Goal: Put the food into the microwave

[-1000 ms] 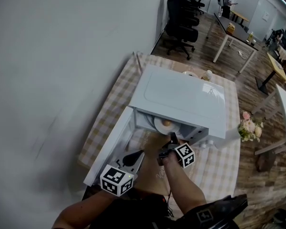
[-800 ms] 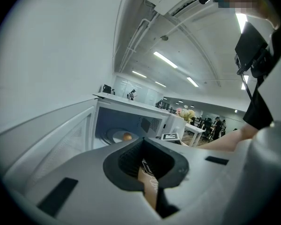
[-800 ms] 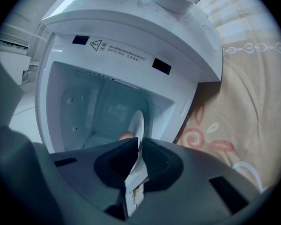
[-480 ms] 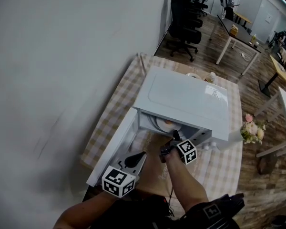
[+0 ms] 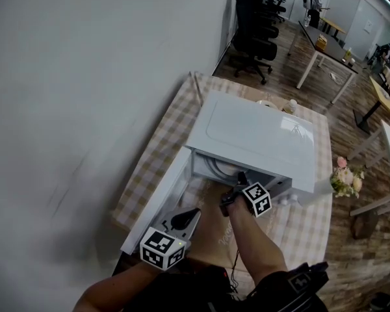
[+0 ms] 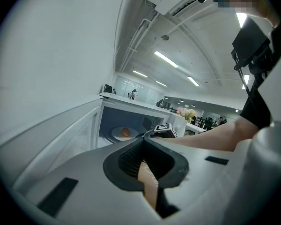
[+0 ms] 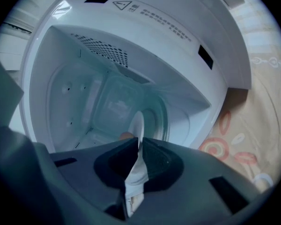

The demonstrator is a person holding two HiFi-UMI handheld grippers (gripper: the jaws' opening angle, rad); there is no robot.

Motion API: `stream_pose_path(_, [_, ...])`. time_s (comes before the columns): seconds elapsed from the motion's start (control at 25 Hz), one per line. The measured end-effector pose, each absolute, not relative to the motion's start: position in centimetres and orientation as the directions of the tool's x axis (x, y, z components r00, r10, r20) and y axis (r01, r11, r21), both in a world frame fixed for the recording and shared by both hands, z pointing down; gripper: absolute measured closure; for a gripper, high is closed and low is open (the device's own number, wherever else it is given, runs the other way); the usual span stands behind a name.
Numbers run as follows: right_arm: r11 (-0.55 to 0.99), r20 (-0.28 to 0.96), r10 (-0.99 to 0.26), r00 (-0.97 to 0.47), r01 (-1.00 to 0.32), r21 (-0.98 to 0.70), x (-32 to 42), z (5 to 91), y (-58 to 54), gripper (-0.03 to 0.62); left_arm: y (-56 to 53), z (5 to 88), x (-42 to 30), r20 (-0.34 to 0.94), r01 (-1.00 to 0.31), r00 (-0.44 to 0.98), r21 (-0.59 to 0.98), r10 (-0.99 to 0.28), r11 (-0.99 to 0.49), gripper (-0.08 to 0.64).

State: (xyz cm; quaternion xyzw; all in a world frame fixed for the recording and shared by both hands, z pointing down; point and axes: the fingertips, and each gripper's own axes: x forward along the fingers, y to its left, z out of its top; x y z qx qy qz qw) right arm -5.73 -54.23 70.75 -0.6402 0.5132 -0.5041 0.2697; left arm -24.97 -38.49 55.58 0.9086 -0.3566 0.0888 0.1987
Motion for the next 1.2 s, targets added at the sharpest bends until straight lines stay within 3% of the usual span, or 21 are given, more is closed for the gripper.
stream_pose_path(0.24, [-0.315, 0.377, -0.924, -0.069, -0.425, -0.849, -6.2, 70.3, -54.3, 0.555, -38.4, 55.6, -25.3, 0.303, -0.688, 0.725, 0.297, -0.618, -0.662, 0.552])
stream_pose_path(0.44, [-0.281, 0.354, -0.931, -0.091, -0.439, -0.853, -6.3, 69.9, -53.9, 0.459, -38.2, 55.8, -24.7, 0.304, -0.69, 0.723, 0.303, -0.62, -0.657, 0.552])
stream_pose_path(0.56, [-0.273, 0.354, -0.929, -0.112, -0.439, -0.856, -6.3, 70.3, -53.7, 0.466, -37.9, 55.9, -24.4, 0.308, -0.694, 0.72, 0.297, -0.622, -0.656, 0.552])
stream_pose_path(0.68, [-0.291, 0.383, -0.916, -0.121, -0.458, -0.84, -6.0, 70.8, -53.4, 0.525, -37.4, 55.8, -24.0, 0.313, -0.704, 0.71, 0.291, -0.631, -0.648, 0.552])
stream_pose_path(1.2, [-0.182, 0.377, -0.887, -0.266, -0.55, -0.815, -7.6, 69.1, -50.9, 0.568, -35.5, 54.0, -23.2, 0.302, -0.771, 0.637, 0.253, -0.709, -0.585, 0.552])
